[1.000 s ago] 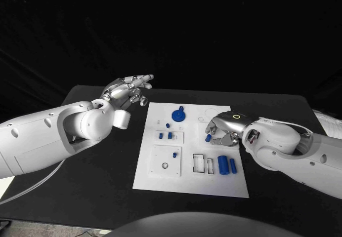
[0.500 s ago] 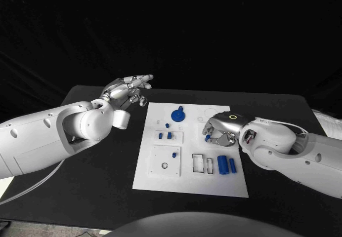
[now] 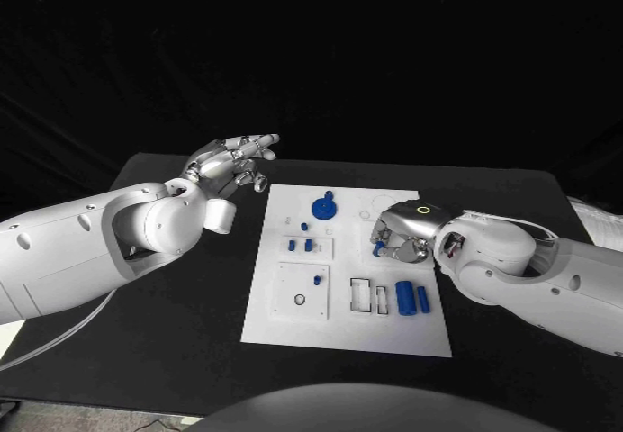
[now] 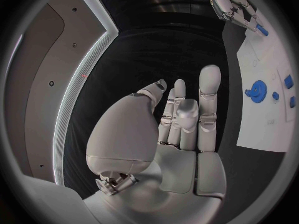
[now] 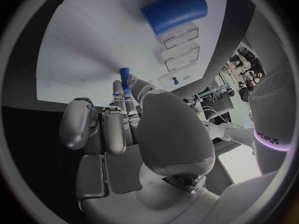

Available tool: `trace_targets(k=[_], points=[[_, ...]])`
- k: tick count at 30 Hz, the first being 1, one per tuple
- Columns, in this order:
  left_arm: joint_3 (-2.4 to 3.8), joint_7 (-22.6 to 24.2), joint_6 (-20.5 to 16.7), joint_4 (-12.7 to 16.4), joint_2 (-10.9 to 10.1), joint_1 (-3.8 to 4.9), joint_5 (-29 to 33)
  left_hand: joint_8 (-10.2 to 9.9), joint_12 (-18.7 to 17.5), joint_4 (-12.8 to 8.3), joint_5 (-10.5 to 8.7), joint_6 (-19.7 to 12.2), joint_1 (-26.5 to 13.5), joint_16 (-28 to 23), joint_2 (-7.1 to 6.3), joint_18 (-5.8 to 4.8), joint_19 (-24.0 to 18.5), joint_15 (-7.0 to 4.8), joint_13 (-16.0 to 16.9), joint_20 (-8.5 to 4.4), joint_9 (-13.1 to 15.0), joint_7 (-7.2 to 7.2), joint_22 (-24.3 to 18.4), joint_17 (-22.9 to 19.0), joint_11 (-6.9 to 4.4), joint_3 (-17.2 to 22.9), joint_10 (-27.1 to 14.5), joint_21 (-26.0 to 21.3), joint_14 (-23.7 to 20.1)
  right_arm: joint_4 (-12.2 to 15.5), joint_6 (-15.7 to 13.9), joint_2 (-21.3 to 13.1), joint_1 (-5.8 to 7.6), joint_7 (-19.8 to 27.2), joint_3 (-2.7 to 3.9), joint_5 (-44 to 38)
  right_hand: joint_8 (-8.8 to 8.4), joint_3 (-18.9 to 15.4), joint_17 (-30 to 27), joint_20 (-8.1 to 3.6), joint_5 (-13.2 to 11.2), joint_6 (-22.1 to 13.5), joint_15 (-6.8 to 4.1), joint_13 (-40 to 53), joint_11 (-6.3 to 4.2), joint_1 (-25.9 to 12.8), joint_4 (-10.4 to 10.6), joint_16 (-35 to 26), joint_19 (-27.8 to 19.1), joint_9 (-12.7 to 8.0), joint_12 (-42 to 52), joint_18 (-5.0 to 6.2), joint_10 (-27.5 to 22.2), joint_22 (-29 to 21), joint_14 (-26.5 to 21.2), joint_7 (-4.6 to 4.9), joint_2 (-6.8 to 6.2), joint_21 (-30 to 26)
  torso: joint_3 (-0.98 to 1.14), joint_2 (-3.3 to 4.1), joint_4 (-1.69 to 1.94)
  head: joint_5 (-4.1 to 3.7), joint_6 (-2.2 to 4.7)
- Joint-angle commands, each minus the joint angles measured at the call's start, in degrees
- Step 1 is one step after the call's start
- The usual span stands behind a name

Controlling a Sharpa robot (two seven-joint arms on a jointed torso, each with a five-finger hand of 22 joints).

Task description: Assemble the parts on the task board

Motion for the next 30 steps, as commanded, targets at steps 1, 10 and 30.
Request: trace_targets(k=[1, 10, 30], points=[[0.04, -0.3, 2.0, 0.1, 0.0, 0.03, -1.0, 0.3, 0.4, 0.1, 0.32, -0.5, -0.3, -0.4, 0.38, 0.73, -0.4, 0.09, -0.1, 0.11, 0.0, 0.17, -0.1, -0.1, 0.11, 0.2, -0.4, -0.4, -0.3, -0.2, 0.7, 0.2, -0.19, -0.8, -0.09, -1.6, 0.06, 0.6, 0.1, -0.47, 0.1, 0.8, -0.37, 0.1, -0.03, 0.2, -0.1, 0.2, 0.0, 0.1, -0.4, 0.60, 0.8, 0.2, 3.0, 0.01, 0.44, -0.1, 0.01, -0.01, 0.04, -0.04, -0.13], [0.04, -0.4, 2.4, 0.0, 0.0, 0.03, -1.1, 0.4, 0.5, 0.2, 0.32, -0.6, -0.5, -0.4, 0.28, 0.74, -0.4, 0.13, -0.1, 0.13, 0.0, 0.20, -0.2, -0.2, 0.14, 0.1, -0.5, -0.5, -0.3, 0.7, -5.0, -0.1, -0.32, 0.7, -0.03, 0.4, 0.13, 1.8, 0.5, -0.60, 0.1, 1.6, -0.52, 0.2, -0.25, 0.1, -0.7, 0.6, 0.2, 0.3, -0.7, 0.52, 2.0, 0.6, 3.1, -0.01, 0.53, 0.2, 0.06, 0.01, -0.01, -0.09, -0.02], [0.03, -0.5, 2.2, -0.3, 0.1, 0.03, -2.1, 0.5, 0.6, 0.3, 0.63, -0.8, -0.6, -0.5, 0.25, 0.77, -0.4, 0.16, -0.2, 0.16, 0.0, 0.21, -0.4, -0.4, 0.17, 0.1, -0.7, -0.8, -0.4, 8.6, -7.0, -4.0, 1.60, 0.3, 0.75, 4.9, 0.21, 2.3, 1.0, -0.64, 0.1, 2.2, -0.53, 0.2, -0.26, -0.2, -1.1, 0.9, 0.4, 0.4, -1.0, 0.41, 2.6, 1.2, 3.2, 0.05, 0.32, 0.6, 0.03, -0.01, -0.06, 0.18, 0.20]])
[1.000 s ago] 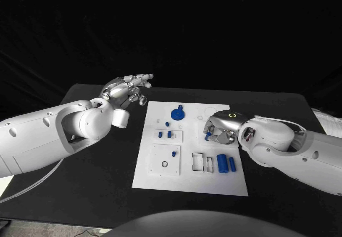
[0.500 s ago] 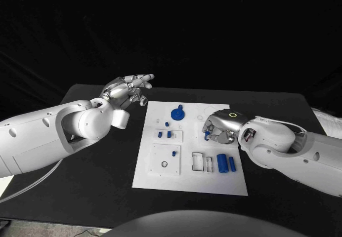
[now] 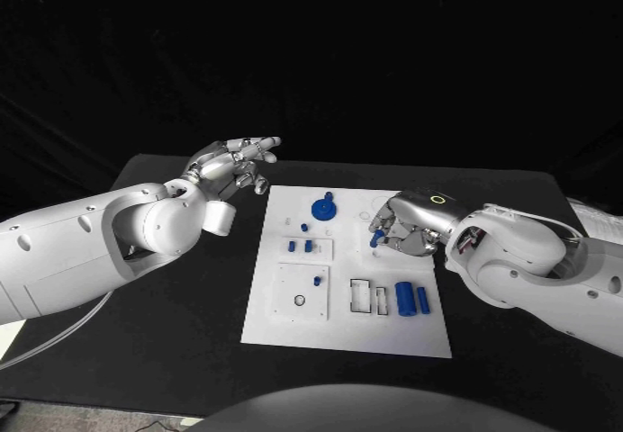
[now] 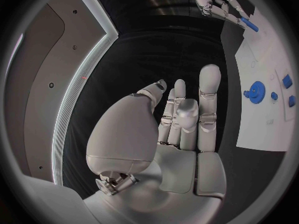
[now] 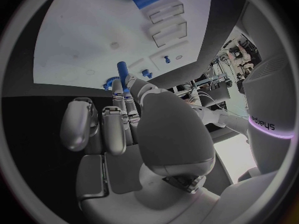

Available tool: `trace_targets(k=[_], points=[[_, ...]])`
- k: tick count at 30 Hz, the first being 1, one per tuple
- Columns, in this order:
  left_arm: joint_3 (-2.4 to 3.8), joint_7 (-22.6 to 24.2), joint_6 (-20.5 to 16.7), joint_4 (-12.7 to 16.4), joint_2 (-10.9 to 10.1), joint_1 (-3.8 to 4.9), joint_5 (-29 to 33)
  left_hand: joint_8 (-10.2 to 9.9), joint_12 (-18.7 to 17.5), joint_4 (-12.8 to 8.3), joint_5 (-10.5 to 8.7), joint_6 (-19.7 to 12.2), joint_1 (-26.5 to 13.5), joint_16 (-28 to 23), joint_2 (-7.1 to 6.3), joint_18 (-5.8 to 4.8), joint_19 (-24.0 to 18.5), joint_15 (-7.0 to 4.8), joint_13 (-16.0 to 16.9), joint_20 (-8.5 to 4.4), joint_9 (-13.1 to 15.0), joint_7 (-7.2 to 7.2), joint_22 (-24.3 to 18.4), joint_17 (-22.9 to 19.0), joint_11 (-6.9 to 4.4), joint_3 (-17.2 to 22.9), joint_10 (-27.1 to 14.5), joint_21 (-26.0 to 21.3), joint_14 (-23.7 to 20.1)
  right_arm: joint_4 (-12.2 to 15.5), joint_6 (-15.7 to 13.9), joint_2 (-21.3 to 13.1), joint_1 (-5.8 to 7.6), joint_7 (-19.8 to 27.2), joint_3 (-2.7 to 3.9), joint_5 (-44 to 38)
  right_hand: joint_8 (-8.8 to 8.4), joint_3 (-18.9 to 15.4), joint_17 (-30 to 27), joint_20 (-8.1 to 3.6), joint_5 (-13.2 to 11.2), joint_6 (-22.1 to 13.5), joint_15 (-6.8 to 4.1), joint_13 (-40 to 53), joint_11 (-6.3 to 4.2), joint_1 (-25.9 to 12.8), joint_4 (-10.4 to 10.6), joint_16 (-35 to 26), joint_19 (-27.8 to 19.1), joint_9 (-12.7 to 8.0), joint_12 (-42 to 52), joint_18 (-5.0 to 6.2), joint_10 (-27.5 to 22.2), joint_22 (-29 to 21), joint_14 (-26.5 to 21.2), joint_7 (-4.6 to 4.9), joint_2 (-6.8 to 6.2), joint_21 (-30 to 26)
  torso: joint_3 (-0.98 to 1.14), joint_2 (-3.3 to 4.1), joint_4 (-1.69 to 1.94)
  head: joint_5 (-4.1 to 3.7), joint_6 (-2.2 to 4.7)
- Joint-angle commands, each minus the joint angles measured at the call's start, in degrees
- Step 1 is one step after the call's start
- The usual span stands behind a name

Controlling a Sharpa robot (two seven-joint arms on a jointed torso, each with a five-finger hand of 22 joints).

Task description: Assemble the parts on the task board

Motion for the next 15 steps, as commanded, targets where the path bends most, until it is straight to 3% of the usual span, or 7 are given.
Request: trace_targets(k=[1, 8, 15], points=[[0.03, 0.2, 1.1, 0.0, 0.1, 0.03, -0.7, 0.3, 0.2, 0.3, 0.40, -0.5, -0.4, -0.2, 0.02, 0.77, -0.4, 0.16, -0.1, 0.16, 0.0, -0.01, 0.0, 0.0, -0.13, 0.1, -0.4, -0.1, -0.4, 1.8, -0.9, 0.7, 0.07, 0.2, 0.03, 0.8, 0.22, 0.3, 0.4, -0.36, 0.2, 0.4, -0.34, 0.1, -0.36, -0.2, -0.1, 0.4, 0.1, 0.1, -0.3, 0.42, 0.7, 0.1, 3.4, 0.02, 0.26, 0.3, 0.03, 0.09, -0.02, 0.21, 0.09], [0.03, 0.2, 1.2, 0.0, 0.5, 0.03, -0.7, 0.3, 0.2, 0.3, 0.40, -0.5, -0.4, -0.2, 0.02, 0.77, -0.4, 0.16, -0.1, 0.16, 0.0, -0.01, 0.0, 0.0, -0.13, 0.1, -0.4, -0.1, -0.4, 4.2, -0.7, 4.4, -1.03, 1.1, 0.02, 0.0, 0.20, 0.4, 0.4, -0.37, 0.2, 0.5, -0.34, 0.1, -0.36, -0.3, -0.2, 0.4, 0.1, 0.1, -0.4, 0.43, 0.7, 0.0, 3.4, 0.02, 0.17, 0.3, 0.01, 0.04, 0.07, 0.91, -0.15], [0.03, 0.2, 1.3, -0.1, 0.8, 0.03, -0.7, 0.3, 0.3, 0.4, 0.47, -0.6, -0.4, -0.2, 0.03, 0.77, -0.4, 0.17, -0.1, 0.17, 0.0, -0.01, -0.1, -0.1, -0.12, 0.1, -0.4, -0.2, -0.4, 4.3, -0.1, 8.5, -3.32, 2.2, -0.14, -1.4, 0.17, 0.4, 0.4, -0.37, 0.2, 0.5, -0.35, 0.1, -0.35, -0.2, -0.3, 0.4, 0.0, 0.1, -0.5, 0.44, 0.7, -0.1, 3.5, 0.04, 0.13, 0.3, -0.05, 0.11, 0.06, 2.10, -0.61]])
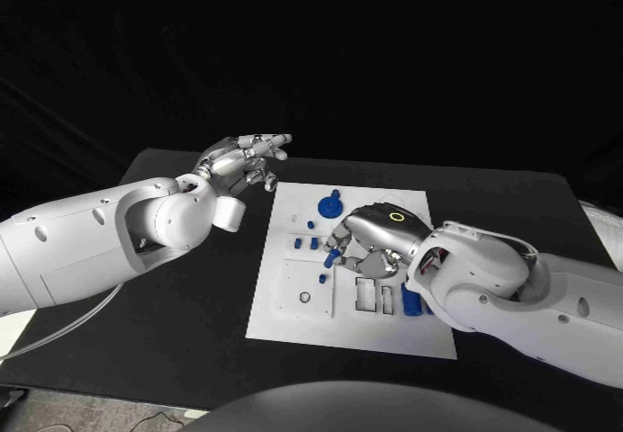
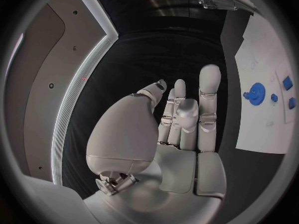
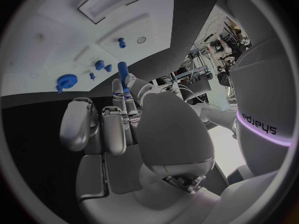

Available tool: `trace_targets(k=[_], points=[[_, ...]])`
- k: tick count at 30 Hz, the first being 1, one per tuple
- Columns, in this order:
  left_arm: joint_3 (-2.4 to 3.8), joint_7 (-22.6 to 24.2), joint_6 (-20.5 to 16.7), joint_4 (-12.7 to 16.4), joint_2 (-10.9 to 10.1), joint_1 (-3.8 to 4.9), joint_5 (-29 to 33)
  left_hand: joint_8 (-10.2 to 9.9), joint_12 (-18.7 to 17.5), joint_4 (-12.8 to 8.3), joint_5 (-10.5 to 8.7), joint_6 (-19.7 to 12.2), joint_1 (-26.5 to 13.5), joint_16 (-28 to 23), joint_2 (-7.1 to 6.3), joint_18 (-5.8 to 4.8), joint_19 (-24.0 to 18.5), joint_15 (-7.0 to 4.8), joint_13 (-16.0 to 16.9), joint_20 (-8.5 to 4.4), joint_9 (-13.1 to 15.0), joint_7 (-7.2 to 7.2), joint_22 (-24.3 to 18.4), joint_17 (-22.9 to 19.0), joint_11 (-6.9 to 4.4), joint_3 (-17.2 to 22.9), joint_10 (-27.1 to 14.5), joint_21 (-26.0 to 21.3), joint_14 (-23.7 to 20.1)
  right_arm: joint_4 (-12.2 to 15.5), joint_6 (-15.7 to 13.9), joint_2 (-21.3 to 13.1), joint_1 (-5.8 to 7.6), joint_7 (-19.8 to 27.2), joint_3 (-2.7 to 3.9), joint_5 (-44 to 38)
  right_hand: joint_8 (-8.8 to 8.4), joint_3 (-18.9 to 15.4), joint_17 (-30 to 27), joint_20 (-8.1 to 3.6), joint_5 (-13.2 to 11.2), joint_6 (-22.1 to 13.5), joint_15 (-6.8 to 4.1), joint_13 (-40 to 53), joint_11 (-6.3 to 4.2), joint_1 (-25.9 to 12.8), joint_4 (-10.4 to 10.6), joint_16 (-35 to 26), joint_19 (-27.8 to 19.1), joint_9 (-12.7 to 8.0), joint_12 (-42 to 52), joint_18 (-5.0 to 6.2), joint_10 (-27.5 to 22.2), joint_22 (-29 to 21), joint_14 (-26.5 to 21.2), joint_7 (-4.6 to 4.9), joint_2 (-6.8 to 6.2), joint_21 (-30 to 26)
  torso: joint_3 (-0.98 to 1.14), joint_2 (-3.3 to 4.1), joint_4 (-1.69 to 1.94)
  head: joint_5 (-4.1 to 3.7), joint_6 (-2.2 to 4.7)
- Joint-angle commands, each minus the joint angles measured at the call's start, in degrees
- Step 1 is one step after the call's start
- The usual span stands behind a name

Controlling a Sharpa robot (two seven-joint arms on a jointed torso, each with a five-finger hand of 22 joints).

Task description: Assemble the parts on the task board

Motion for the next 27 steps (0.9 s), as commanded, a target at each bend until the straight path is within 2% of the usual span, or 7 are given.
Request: trace_targets(k=[1, 5, 9, 14, 17, 27], points=[[0.03, 0.2, 1.2, 0.0, 0.2, 0.03, -0.4, 0.3, 0.3, 0.4, 0.21, -0.6, -0.4, -0.2, 0.03, 0.77, -0.4, 0.02, -0.1, 0.17, 0.0, -0.01, -0.1, -0.1, -0.13, 0.1, -0.4, -0.2, -0.3, -0.3, 0.7, 1.5, -1.08, 1.6, -0.14, -1.7, 0.29, 0.3, 0.4, -0.37, 0.3, 0.5, -0.35, 0.0, -0.05, -0.2, -0.1, 0.4, 0.1, 0.1, -0.4, 0.44, 0.2, 0.0, 3.4, 0.04, 0.13, 0.3, -0.02, 0.03, 0.06, 0.64, -0.28], [0.03, 0.2, 1.2, 0.1, 0.3, 0.03, -0.4, 0.4, 0.3, 0.4, 0.23, -0.6, -0.4, -0.2, 0.05, 0.78, -0.4, 0.02, -0.1, 0.17, 0.0, 0.00, -0.1, 0.0, -0.12, 0.1, -0.4, -0.2, -0.3, -1.5, 1.3, 3.6, -2.65, 2.3, -0.41, -2.1, 0.27, 0.3, 0.4, -0.38, 0.4, 0.5, -0.35, 0.0, -0.05, -0.2, -0.2, 0.4, 0.0, 0.1, -0.4, 0.45, 0.2, -0.1, 3.5, 0.06, 0.10, 0.3, -0.02, 0.06, -0.05, 1.01, -0.49], [0.03, 0.2, 1.2, 0.1, 0.3, 0.03, -0.4, 0.4, 0.3, 0.4, 0.23, -0.6, -0.4, -0.2, 0.05, 0.78, -0.4, 0.02, -0.1, 0.17, 0.0, 0.00, -0.1, 0.0, -0.12, 0.1, -0.4, -0.2, -0.3, -3.0, 1.8, 5.1, -3.96, 2.7, -0.58, -2.8, 0.27, 0.3, 0.4, -0.38, 0.4, 0.5, -0.35, 0.0, -0.04, -0.2, -0.2, 0.4, 0.0, 0.1, -0.4, 0.45, 0.2, -0.1, 3.5, 0.06, 0.10, 0.2, -0.05, 0.09, -0.05, 1.02, -0.54], [0.03, 0.2, 1.3, 0.1, 0.3, 0.03, -0.4, 0.4, 0.3, 0.4, 0.23, -0.6, -0.4, -0.2, 0.05, 0.78, -0.4, 0.02, -0.1, 0.17, 0.0, 0.00, -0.1, 0.0, -0.12, 0.1, -0.4, -0.2, -0.3, -4.7, 2.4, 6.4, -5.14, 2.7, -0.70, -3.8, 0.24, 0.4, 0.4, -0.38, 0.4, 0.5, -0.34, 0.0, -0.03, -0.2, -0.3, 0.4, 0.0, 0.1, -0.5, 0.45, 0.2, -0.1, 3.5, 0.09, 0.08, 0.2, 0.03, 0.05, -0.05, 0.98, -0.63], [0.03, 0.2, 1.3, 0.1, 0.4, 0.03, -0.4, 0.4, 0.3, 0.4, 0.23, -0.6, -0.4, -0.2, 0.05, 0.78, -0.4, 0.02, -0.1, 0.17, 0.0, 0.00, -0.1, 0.0, -0.12, 0.1, -0.4, -0.2, -0.3, -5.5, 2.5, 7.0, -5.67, 2.7, -0.72, -4.3, 0.24, 0.4, 0.4, -0.38, 0.4, 0.5, -0.34, 0.0, -0.03, -0.2, -0.3, 0.4, 0.0, 0.1, -0.5, 0.45, 0.2, -0.1, 3.5, 0.09, 0.08, 0.2, 0.04, 0.09, -0.12, 1.17, -0.63], [0.03, 0.2, 1.4, 0.0, 0.4, 0.03, -0.4, 0.4, 0.3, 0.4, 0.23, -0.6, -0.4, -0.2, 0.05, 0.78, -0.4, 0.02, -0.1, 0.17, 0.0, 0.00, -0.1, 0.0, -0.12, 0.1, -0.4, -0.2, -0.3, -7.2, 3.2, 8.4, -6.54, 2.7, -0.76, -4.9, 0.17, 0.5, 0.3, -0.37, 0.4, 0.4, -0.31, 0.0, 0.04, -0.4, -0.3, 0.3, 0.0, 0.0, -0.6, 0.47, 0.1, -0.2, 3.4, 0.15, 0.05, 0.2, 0.04, 0.09, 0.00, 1.26, -0.63]])
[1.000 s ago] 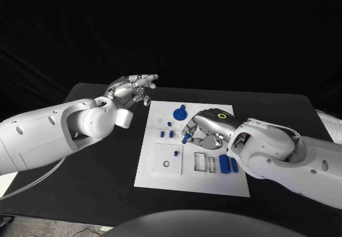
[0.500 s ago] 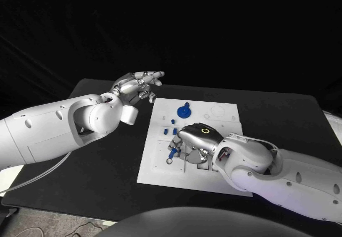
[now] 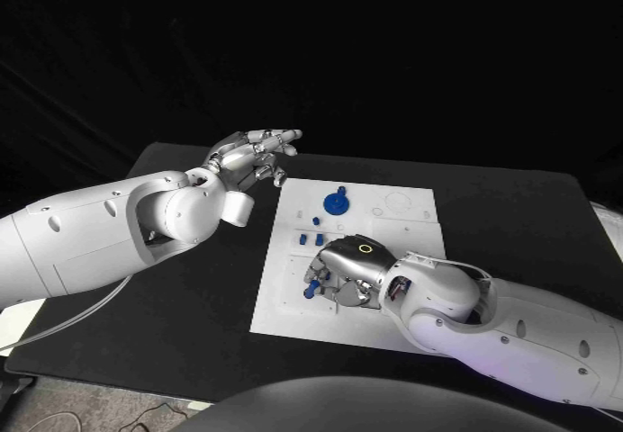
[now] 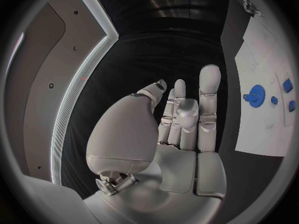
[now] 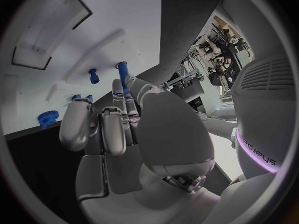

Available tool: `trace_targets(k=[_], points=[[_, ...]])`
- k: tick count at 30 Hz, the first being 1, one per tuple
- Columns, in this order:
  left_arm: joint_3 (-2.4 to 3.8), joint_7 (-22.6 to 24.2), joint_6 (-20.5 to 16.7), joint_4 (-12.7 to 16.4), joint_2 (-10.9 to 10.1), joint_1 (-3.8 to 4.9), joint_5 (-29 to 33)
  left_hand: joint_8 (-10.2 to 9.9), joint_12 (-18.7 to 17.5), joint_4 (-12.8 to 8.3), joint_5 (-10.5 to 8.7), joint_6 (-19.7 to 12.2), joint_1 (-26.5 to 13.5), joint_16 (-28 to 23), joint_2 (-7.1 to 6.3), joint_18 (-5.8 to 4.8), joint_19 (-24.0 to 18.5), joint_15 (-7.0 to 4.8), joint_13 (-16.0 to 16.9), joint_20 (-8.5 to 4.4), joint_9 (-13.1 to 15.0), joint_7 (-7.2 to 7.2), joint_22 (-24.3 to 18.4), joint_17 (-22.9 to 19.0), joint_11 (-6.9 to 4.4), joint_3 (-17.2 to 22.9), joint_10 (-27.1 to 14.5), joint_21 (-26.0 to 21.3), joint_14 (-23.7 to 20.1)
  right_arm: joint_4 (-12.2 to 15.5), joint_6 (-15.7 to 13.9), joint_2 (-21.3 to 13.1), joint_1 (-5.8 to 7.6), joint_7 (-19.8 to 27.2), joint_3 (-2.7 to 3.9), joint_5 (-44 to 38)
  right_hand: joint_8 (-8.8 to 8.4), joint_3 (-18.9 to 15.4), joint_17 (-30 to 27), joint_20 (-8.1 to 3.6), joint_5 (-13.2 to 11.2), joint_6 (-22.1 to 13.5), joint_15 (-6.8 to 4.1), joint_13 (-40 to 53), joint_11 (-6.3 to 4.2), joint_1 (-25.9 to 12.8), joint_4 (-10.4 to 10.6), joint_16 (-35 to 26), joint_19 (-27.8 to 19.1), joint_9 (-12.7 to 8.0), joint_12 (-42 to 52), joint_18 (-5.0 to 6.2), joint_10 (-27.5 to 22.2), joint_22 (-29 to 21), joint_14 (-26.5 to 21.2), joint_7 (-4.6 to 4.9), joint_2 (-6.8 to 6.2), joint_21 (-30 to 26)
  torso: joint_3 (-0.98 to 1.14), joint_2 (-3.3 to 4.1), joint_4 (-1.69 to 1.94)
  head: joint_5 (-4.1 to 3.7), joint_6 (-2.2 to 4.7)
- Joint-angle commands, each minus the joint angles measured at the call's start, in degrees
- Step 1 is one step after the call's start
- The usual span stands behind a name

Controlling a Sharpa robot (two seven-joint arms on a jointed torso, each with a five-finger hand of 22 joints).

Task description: Assemble the parts on the task board

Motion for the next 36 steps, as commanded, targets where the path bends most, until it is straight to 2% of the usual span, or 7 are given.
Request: trace_targets(k=[1, 14, 21, 25, 26, 30, 36], points=[[0.04, 0.2, 1.1, 0.0, 0.1, 0.03, -0.2, 0.4, 0.3, 0.4, 0.23, -0.4, -0.4, -0.2, 0.05, 0.78, -0.2, 0.03, -0.1, -0.03, 0.0, 0.19, -0.1, 0.0, -0.13, 0.1, -0.4, -0.2, -0.3, -0.4, 1.4, 0.4, -0.25, 0.5, -0.02, -1.5, 0.12, 0.3, 0.3, -0.37, 0.2, 0.3, -0.31, 0.0, -0.07, -0.3, -0.1, 0.1, 0.0, 0.0, -0.2, 0.47, 0.0, 0.0, 3.4, -0.12, 0.14, 0.2, -0.01, 0.02, 0.05, 0.06, 0.00], [0.04, 0.2, 1.2, 0.0, 0.1, 0.03, -0.2, 0.4, 0.3, 0.4, 0.23, -0.4, -0.4, -0.2, 0.05, 0.78, -0.2, 0.03, -0.1, -0.03, 0.0, 0.19, -0.1, 0.0, -0.13, 0.1, -0.4, -0.2, -0.3, -1.1, 2.8, 1.1, -0.42, -0.7, -0.10, -3.5, 0.12, 0.3, 0.3, -0.37, 0.2, 0.3, -0.31, 0.0, -0.07, -0.3, -0.1, 0.1, 0.0, 0.0, -0.2, 0.47, 0.0, 0.0, 3.4, -0.12, 0.14, 0.2, -0.04, -0.03, -0.04, 0.21, 0.00], [0.04, 0.2, 1.2, 0.1, 0.0, 0.03, -0.2, 0.4, 0.3, 0.4, 0.23, -0.4, -0.4, -0.2, 0.05, 0.78, -0.2, 0.03, -0.1, -0.03, 0.0, 0.19, -0.1, 0.0, -0.13, 0.1, -0.4, -0.2, -0.3, -1.3, 4.0, 1.6, -0.43, -1.8, -0.50, -4.9, -0.20, 0.2, 0.0, -0.28, 0.1, 0.0, -0.17, 0.0, 0.08, -1.2, -0.2, -0.1, -0.1, 0.0, -0.7, 0.49, 0.0, -0.2, 3.4, 0.01, -0.40, 0.1, -0.06, -0.06, -0.02, 0.10, 0.00], [0.04, 0.1, 1.2, 0.1, 0.0, 0.03, -0.2, 0.4, 0.3, 0.4, 0.23, -0.4, -0.4, -0.2, 0.05, 0.78, -0.2, 0.03, -0.1, -0.03, 0.0, 0.19, -0.1, 0.0, -0.13, 0.1, -0.4, -0.2, -0.3, -1.6, 2.9, 1.9, -0.43, -1.8, -0.72, -4.9, -1.13, -1.6, -2.5, 0.55, 0.3, -4.2, 1.17, -0.4, 1.50, -4.6, 1.1, -1.8, -1.3, -1.0, -2.9, 0.95, -4.7, -3.1, 2.7, 1.32, -2.98, -1.8, -0.09, -0.07, 0.00, 0.10, 0.00], [0.04, 0.1, 1.2, 0.1, 0.0, 0.03, -0.2, 0.4, 0.3, 0.4, 0.23, -0.4, -0.4, -0.2, 0.05, 0.78, -0.2, 0.03, -0.1, -0.03, 0.0, 0.19, -0.1, 0.0, -0.13, 0.1, -0.4, -0.2, -0.3, -1.7, 2.5, 1.9, -0.43, -1.8, -0.76, -4.9, -1.10, -2.2, -3.4, 0.79, 0.3, -5.1, 1.26, -0.4, 1.76, -5.2, 1.2, -2.4, -1.7, -1.1, -2.9, 1.19, -6.3, -4.3, 2.5, 1.24, -3.40, -2.7, -0.07, -0.06, 0.01, 0.11, 0.00], [0.04, 0.1, 1.2, -0.1, 0.1, 0.03, -0.2, 0.4, 0.3, 0.4, 0.23, -0.4, -0.4, -0.2, 0.05, 0.78, -0.2, 0.03, -0.1, -0.03, 0.0, 0.19, -0.1, 0.0, -0.13, 0.1, -0.4, -0.2, -0.3, -1.8, 0.6, 2.0, -0.43, -1.9, -0.83, -4.9, -1.04, -4.8, -5.6, 1.18, 0.7, -7.4, 1.40, -0.3, 2.08, -6.1, 1.5, -4.0, -2.6, -1.2, -2.6, 1.75, -10.6, -7.2, 2.0, 1.06, -3.81, -4.7, -0.08, -0.08, -0.01, 0.10, 0.00], [0.03, 0.0, 1.2, -0.4, 0.3, 0.02, -0.2, 0.4, 0.3, 0.4, 0.23, -0.4, -0.4, -0.2, 0.05, 0.78, -0.2, 0.03, -0.1, -0.03, 0.0, 0.19, -0.1, 0.0, -0.13, 0.1, -0.4, -0.2, -0.3, -1.6, -2.4, 1.7, -0.47, -1.7, -0.87, -4.9, -0.96, -6.7, -6.0, 1.21, 0.8, -7.9, 1.41, -0.2, 2.08, -6.3, 1.7, -4.2, -2.4, -1.1, -1.8, 1.79, -11.2, -7.6, 2.1, 1.16, -3.57, -5.0, -0.06, -0.09, -0.06, -0.06, 0.00]])
